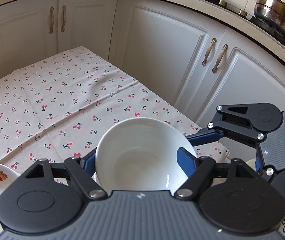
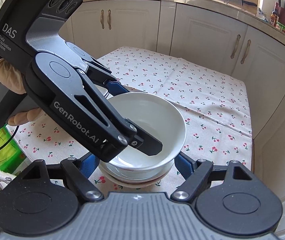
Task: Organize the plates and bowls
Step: 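Lower the third bowl into the bowl stack and open the left tool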
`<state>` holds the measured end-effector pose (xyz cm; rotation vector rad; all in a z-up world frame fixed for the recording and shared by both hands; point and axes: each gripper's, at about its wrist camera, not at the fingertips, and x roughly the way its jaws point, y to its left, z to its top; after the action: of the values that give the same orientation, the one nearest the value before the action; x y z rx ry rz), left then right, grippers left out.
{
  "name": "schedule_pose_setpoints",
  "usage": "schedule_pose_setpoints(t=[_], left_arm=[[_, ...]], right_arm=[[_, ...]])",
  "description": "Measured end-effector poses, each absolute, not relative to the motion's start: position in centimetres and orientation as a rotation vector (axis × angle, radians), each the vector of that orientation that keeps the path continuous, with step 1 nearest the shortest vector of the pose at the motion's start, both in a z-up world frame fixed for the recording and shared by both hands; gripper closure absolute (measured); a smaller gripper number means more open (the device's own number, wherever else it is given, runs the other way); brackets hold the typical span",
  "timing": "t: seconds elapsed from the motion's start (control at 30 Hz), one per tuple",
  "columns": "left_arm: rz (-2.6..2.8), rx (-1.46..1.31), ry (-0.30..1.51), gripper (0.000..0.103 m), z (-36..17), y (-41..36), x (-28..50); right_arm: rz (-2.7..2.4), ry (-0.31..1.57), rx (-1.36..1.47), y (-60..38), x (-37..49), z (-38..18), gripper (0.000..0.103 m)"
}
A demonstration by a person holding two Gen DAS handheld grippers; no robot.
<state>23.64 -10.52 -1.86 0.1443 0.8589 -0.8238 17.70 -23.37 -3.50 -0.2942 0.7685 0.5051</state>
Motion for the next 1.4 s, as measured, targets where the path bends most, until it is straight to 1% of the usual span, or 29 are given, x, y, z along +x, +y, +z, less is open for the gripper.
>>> schedule_pose_setpoints(t=[0.73, 0.83, 0.87, 0.9, 0.93, 0.97, 1.0, 1.27, 1.4], left_arm=[[-0.830, 0.181, 0.865, 0.023, -2.5, -11.0, 23.7], [-0.837, 0.182, 0.865, 0.020, -2.5, -11.0, 23.8], [-0.839, 0.180, 0.864, 0.020, -2.6, -10.9, 23.8], [-0.829, 0.186, 0.855, 0.017, -2.5, -10.9, 23.9], [-0.820, 0.196, 0.843, 0.017, -2.4, -10.8, 23.8], [-0.817, 0.204, 0.830, 0.017, -2.3, -10.7, 23.7], [-0.819, 0.205, 0.824, 0.016, -2.1, -10.6, 23.7], [-0.823, 0.198, 0.766, 0.016, -0.9, -9.4, 23.0], [-0.846, 0.202, 0.714, 0.011, -0.6, -8.4, 21.7]], right_arm=[[0.506, 0.799, -0.279, -23.5, 18.2, -4.2, 0.018], [0.512, 0.806, -0.263, -23.7, 18.3, -4.3, 0.017], [0.513, 0.807, -0.260, -23.7, 18.4, -4.3, 0.016], [0.509, 0.805, -0.262, -23.7, 18.3, -4.3, 0.011], [0.501, 0.795, -0.271, -23.6, 18.2, -4.3, 0.009], [0.497, 0.777, -0.276, -23.7, 18.0, -4.2, 0.003], [0.504, 0.763, -0.274, -23.7, 17.8, -4.0, 0.000], [0.497, 0.701, -0.271, -24.2, 17.0, -2.9, 0.000], [0.493, 0.672, -0.290, -24.3, 16.1, -2.9, 0.000]])
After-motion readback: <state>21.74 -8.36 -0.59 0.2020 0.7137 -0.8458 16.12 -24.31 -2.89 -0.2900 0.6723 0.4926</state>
